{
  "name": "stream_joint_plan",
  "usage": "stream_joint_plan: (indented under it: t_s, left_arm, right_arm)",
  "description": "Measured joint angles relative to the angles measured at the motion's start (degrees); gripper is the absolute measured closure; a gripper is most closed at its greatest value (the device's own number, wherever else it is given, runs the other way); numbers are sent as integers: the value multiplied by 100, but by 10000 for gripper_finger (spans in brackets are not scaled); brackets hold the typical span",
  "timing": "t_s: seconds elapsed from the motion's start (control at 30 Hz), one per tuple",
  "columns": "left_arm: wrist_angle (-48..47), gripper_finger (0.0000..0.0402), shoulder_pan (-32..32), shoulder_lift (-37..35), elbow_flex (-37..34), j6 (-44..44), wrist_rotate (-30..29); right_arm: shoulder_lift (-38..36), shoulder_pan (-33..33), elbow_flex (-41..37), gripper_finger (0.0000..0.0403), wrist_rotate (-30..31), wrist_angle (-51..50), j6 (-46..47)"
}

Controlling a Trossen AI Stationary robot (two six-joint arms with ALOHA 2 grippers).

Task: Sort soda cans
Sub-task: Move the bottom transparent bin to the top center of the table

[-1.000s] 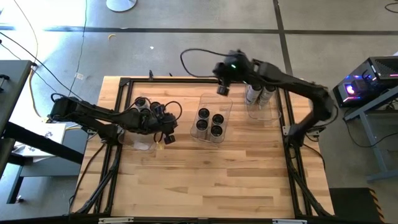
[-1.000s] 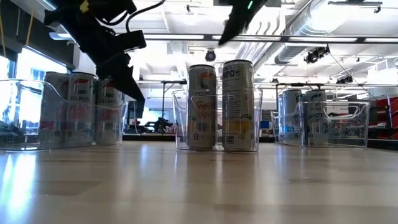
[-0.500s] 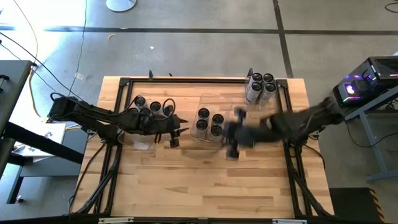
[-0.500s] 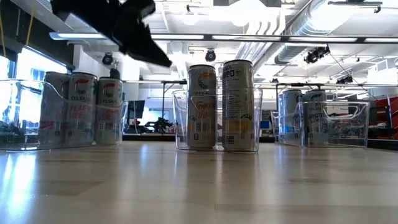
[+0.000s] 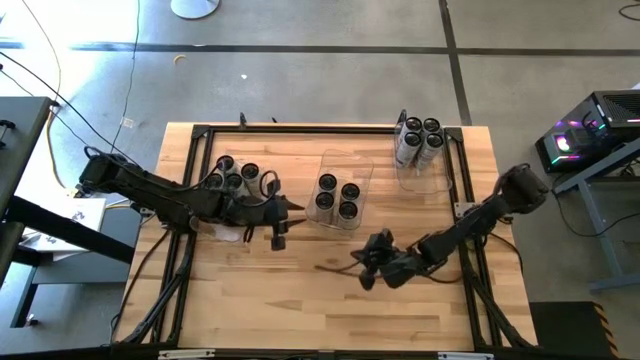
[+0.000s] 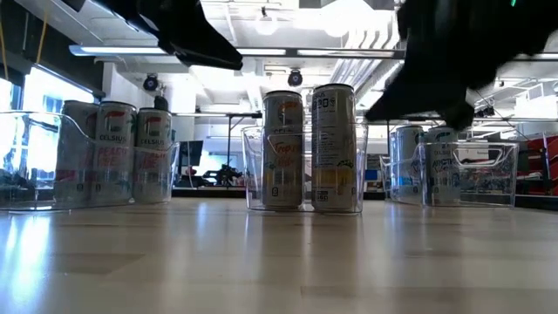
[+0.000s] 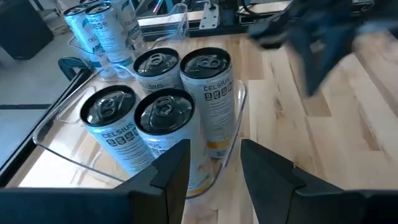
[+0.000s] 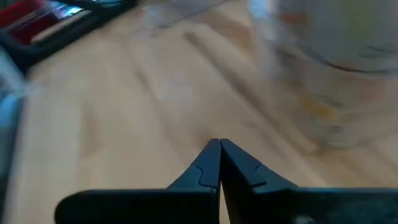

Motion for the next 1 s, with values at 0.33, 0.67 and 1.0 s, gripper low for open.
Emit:
stream_joint_plan:
  t_s: [0.33,0.67,1.0]
  left_arm:
    - [-239,267,-127,0,0,-594,-150]
    - [-266,267,-123,0,0,-701,-168]
    - [-279,267,-116,0,0,-781,-214]
  right_arm:
    - [332,-1110,-633,403,-356,800,-549]
    - [345,-2195,-634,403,-1014,520,-1576]
    - [345,-2971,-634,403,-1430,607,-2183]
